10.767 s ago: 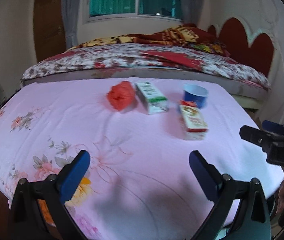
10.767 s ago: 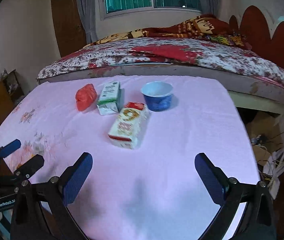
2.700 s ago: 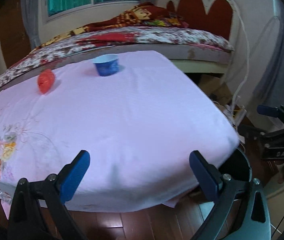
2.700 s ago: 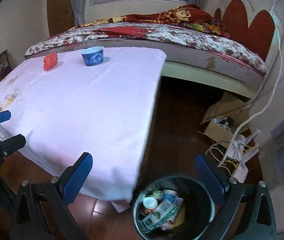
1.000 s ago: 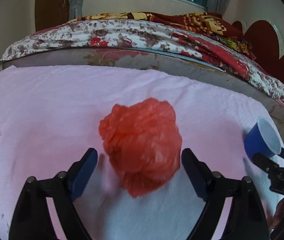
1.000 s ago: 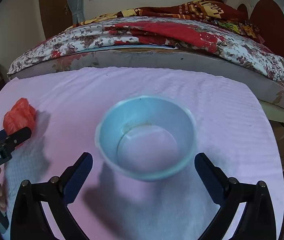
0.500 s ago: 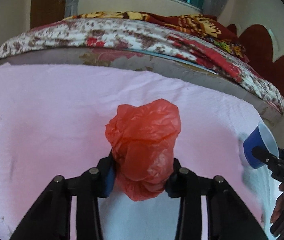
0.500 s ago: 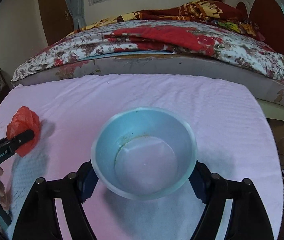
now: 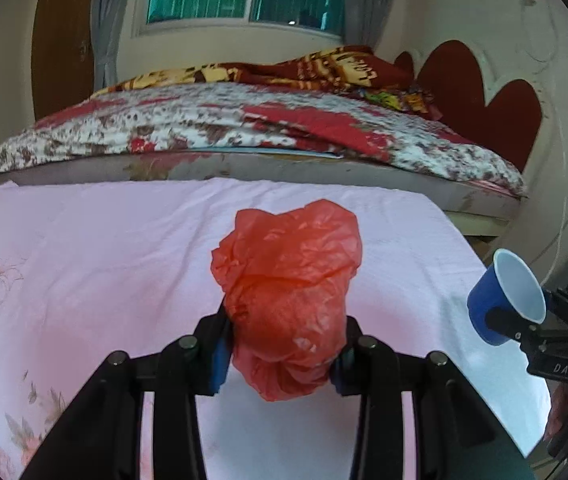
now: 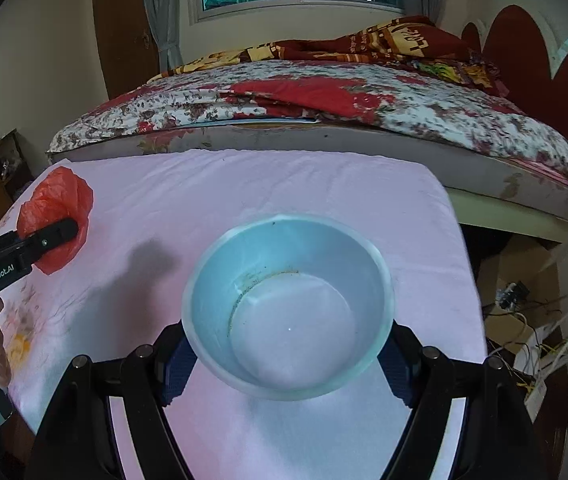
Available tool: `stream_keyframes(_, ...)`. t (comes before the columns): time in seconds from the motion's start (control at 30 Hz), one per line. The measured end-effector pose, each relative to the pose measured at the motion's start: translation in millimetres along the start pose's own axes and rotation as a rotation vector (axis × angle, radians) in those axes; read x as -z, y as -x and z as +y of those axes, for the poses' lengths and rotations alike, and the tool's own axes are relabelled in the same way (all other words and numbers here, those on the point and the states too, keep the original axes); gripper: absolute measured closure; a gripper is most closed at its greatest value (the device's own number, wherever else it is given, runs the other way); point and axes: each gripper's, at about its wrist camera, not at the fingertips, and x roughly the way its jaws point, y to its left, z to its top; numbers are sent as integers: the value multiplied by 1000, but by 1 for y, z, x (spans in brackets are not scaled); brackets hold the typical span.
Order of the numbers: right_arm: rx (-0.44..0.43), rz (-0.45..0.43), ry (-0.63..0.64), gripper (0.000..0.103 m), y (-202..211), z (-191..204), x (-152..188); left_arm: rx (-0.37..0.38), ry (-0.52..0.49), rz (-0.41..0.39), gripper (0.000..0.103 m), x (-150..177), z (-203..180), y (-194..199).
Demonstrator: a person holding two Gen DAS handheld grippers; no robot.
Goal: Collect trash
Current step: 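Carry the red bag and blue cup over the black bin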
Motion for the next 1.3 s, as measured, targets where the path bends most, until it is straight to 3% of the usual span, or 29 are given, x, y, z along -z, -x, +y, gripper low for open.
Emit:
stream_keyframes(0.43,-7,-82,29,23,101,0,46,29,-63,-22,63,43,-36,55)
stream_keyframes(0.7,-3,-124,18,23,158,-20,97,57,-112,-17,63,72,-72,81)
stream_keyframes(1.3,70,-113,-81,23,208,-101,166,198,-195,24,63,109,-181,105)
